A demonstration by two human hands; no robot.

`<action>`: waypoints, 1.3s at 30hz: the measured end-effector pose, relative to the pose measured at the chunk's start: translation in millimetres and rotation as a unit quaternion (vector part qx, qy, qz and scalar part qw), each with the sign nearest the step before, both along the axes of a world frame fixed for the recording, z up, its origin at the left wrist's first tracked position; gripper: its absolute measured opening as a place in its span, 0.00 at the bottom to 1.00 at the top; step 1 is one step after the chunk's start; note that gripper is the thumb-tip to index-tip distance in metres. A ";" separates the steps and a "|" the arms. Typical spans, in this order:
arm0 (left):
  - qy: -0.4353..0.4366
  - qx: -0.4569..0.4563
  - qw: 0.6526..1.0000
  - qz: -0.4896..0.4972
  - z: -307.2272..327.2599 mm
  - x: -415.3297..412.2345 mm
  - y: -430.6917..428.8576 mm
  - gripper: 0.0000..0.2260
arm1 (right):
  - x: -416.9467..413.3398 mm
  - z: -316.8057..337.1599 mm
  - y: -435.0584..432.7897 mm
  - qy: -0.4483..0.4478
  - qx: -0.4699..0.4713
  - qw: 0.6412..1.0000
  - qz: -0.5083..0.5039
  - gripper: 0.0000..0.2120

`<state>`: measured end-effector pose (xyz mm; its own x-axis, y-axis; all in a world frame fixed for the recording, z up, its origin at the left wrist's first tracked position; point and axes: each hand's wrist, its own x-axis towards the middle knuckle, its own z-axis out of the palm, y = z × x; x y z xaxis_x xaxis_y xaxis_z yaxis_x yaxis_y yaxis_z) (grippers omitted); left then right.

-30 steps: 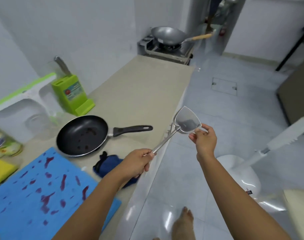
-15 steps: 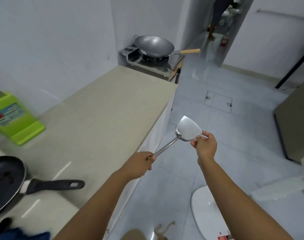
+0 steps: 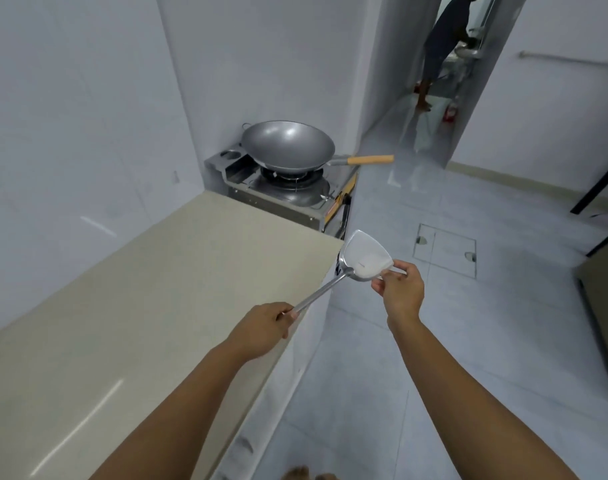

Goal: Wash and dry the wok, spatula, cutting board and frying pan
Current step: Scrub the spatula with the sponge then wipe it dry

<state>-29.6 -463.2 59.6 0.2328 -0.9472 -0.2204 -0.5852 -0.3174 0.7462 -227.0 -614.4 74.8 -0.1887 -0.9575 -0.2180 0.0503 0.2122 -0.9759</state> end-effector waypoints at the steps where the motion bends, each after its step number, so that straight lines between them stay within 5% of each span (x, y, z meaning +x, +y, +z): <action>1: -0.002 -0.005 1.000 0.005 2.8 4.8 -21.4 0.14 | 6.7 4.5 -22.4 0.000 -0.003 1.000 0.002 0.10; 15: 0.032 -0.068 0.984 0.164 -1.4 16.1 -295.1 0.11 | 70.8 40.3 -338.9 0.029 -0.058 0.984 0.165 0.09; 29: -0.003 -0.079 0.931 0.356 -8.6 23.8 -458.5 0.11 | 167.0 34.6 -549.7 0.081 -0.071 0.911 0.399 0.14; 32: -0.022 -0.075 0.920 0.385 -10.6 32.1 -479.1 0.11 | 177.1 23.3 -572.3 0.170 -0.099 0.858 0.474 0.18; 39: -0.035 -0.056 0.886 0.458 -4.3 60.8 -525.6 0.10 | 195.7 -12.8 -610.2 0.412 -0.233 0.623 0.622 0.25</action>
